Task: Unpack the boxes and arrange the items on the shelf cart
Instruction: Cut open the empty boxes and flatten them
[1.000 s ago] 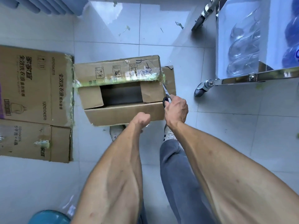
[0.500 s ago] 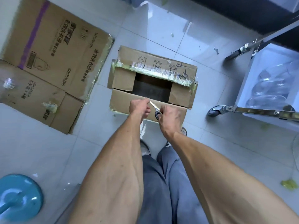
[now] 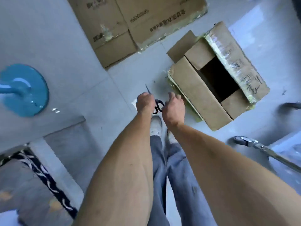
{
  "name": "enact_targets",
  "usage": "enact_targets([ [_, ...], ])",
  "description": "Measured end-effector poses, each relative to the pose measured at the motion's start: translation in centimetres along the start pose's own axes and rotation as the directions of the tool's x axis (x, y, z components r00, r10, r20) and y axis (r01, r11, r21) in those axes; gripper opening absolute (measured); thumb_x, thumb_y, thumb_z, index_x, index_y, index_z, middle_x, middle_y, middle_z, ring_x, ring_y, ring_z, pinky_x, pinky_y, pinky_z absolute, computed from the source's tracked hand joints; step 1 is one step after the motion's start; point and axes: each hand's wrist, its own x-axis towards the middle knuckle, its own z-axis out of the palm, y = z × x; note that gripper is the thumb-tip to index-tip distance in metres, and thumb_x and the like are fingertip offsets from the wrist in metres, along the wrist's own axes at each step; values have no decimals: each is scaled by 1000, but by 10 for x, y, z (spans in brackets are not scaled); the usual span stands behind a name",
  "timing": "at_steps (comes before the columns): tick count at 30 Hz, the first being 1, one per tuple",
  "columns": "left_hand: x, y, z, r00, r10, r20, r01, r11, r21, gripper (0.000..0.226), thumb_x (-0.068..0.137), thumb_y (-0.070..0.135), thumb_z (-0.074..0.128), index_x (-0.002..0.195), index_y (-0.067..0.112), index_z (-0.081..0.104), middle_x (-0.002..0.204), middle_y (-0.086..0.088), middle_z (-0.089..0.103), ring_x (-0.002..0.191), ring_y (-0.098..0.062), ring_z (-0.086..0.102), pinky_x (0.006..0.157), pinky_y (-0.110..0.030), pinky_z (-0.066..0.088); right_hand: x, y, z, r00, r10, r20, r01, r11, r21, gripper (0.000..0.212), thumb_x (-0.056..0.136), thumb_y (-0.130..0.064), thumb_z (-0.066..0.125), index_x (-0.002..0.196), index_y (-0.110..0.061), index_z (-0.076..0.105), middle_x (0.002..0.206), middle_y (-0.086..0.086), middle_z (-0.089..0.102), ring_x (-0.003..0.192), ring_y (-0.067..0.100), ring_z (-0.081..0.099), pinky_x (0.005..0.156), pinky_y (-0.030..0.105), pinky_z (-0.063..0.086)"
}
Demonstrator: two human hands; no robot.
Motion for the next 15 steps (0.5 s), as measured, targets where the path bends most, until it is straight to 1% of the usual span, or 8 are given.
enact_targets([
  [1, -1, -10, -9, 1000, 0, -29, -1, 999, -33, 22, 89, 17, 57, 68, 11, 62, 81, -10, 69, 83, -32, 64, 66, -31, 46, -1, -5, 9, 997, 16, 78, -18, 1000, 16, 29, 90, -3, 46, 117, -7, 57, 113, 16, 59, 106, 34, 53, 76, 30, 36],
  [3, -4, -34, -23, 997, -27, -71, 18, 992, -125, 24, 93, 22, 56, 73, 14, 69, 94, -11, 72, 88, -31, 65, 74, -31, 50, -6, -15, 25, 981, 36, 192, -36, 999, -7, 19, 88, -5, 50, 101, -8, 64, 95, 17, 65, 92, 35, 59, 69, 27, 38],
  [5, -7, -60, -36, 990, -109, -92, 80, 960, -270, 22, 93, 17, 53, 79, 16, 71, 96, -8, 73, 85, -30, 64, 70, -26, 48, -20, -27, 41, 964, 2, 267, 1, 1000, -11, 22, 81, -1, 52, 91, -12, 69, 84, 14, 65, 81, 33, 59, 68, 29, 47],
  [7, -11, -85, -49, 972, -192, -134, 130, 919, -371, 24, 91, 9, 48, 90, 13, 72, 93, -8, 71, 84, -34, 61, 62, -22, 47, -41, -35, 57, 954, -46, 296, 36, 999, 40, 21, 77, 0, 51, 80, -11, 69, 79, 14, 66, 76, 36, 59, 64, 30, 47],
  [10, -23, -118, -74, 933, -246, -262, 133, 914, -384, 28, 85, 8, 43, 95, 8, 69, 99, -9, 70, 94, -33, 63, 65, -28, 43, -75, -42, 85, 956, -43, 289, -10, 984, 179, 20, 76, -5, 47, 65, -10, 63, 71, 13, 66, 74, 40, 64, 67, 39, 56],
  [11, -28, -129, -84, 917, -265, -299, 135, 909, -395, 28, 84, 9, 42, 94, 10, 68, 96, -6, 70, 91, -31, 63, 65, -28, 43, -87, -46, 96, 958, -37, 284, -24, 978, 209, 20, 76, -6, 48, 61, -12, 59, 65, 9, 62, 70, 37, 63, 65, 39, 56],
  [13, -36, -151, -101, 895, -280, -349, 111, 895, -433, 26, 81, 8, 42, 89, 15, 66, 85, 1, 66, 81, -25, 58, 56, -25, 41, -111, -55, 117, 954, -47, 297, -14, 979, 202, 25, 75, -6, 50, 55, -20, 55, 55, -1, 54, 61, 30, 53, 58, 28, 47],
  [15, -43, -170, -117, 869, -312, -383, 104, 873, -477, 28, 81, 5, 44, 92, 13, 68, 87, 0, 66, 77, -22, 54, 52, -24, 35, -130, -66, 135, 936, -85, 343, 39, 989, 140, 28, 74, -2, 50, 58, -22, 62, 55, -5, 53, 63, 26, 48, 56, 21, 40],
])
